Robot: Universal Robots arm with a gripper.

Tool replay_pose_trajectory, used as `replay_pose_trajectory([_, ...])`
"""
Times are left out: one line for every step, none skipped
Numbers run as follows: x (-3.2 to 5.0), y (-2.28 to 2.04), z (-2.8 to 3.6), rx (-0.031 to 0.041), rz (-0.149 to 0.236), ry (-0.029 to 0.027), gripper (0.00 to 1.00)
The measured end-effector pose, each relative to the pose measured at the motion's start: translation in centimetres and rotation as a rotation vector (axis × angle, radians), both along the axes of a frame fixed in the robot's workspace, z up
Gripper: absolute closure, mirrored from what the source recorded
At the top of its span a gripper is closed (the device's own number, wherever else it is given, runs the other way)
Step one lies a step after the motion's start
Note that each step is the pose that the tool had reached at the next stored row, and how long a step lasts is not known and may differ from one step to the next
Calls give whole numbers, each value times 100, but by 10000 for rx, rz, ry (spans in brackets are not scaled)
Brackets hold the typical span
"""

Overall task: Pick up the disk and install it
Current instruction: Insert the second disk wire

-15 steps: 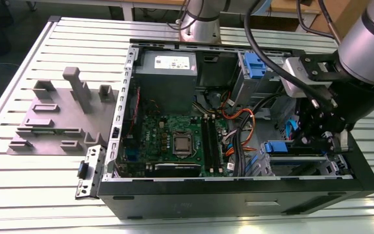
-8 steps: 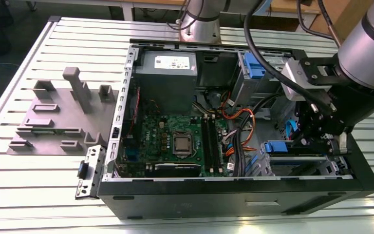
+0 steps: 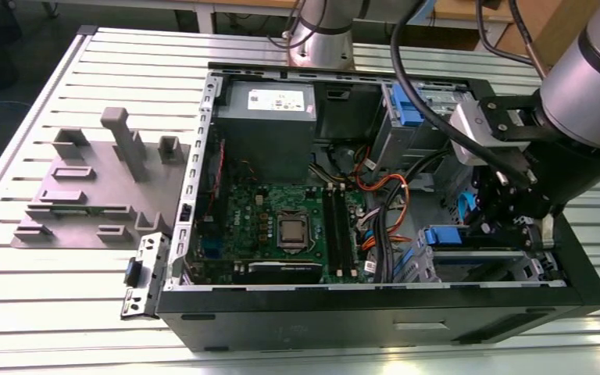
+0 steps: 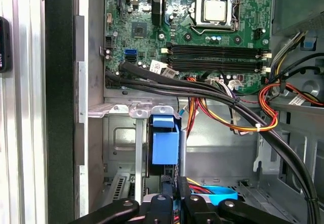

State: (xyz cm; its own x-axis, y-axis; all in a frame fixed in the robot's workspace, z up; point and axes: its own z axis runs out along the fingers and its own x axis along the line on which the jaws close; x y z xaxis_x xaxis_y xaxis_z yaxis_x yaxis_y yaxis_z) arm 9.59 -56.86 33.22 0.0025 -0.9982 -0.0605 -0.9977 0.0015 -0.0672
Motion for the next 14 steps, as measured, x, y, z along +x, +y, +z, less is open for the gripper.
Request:
replay_pose_trajectory([0, -3, -5, -1, 1, 0, 84])
replay_pose_trajectory([0, -5, -13, 0, 0, 0, 84])
replay_pose_trajectory([0, -8, -21, 0, 0, 0, 84])
replay_pose_trajectory([0, -9, -28, -2, 0, 0, 84])
replay_pose_trajectory([0, -11, -32, -2, 0, 0, 84])
replay_pose_trajectory([0, -11, -33, -2, 0, 0, 84])
replay_pose_trajectory([0, -12, -34, -2, 0, 0, 84])
replay_pose_trajectory([0, -13, -36, 1, 0, 0, 84])
replay_pose_trajectory([0, -13, -38, 3, 0, 0, 84])
replay_pose_trajectory([0, -13, -38, 1, 0, 0, 84])
replay_pose_trajectory([0, -13, -39, 4, 0, 0, 84])
replay_pose_trajectory([0, -14, -37, 7, 0, 0, 83])
replay_pose_trajectory([0, -14, -32, 10, 0, 0, 83])
replay_pose_trajectory([0, -14, -20, 9, 0, -1, 76])
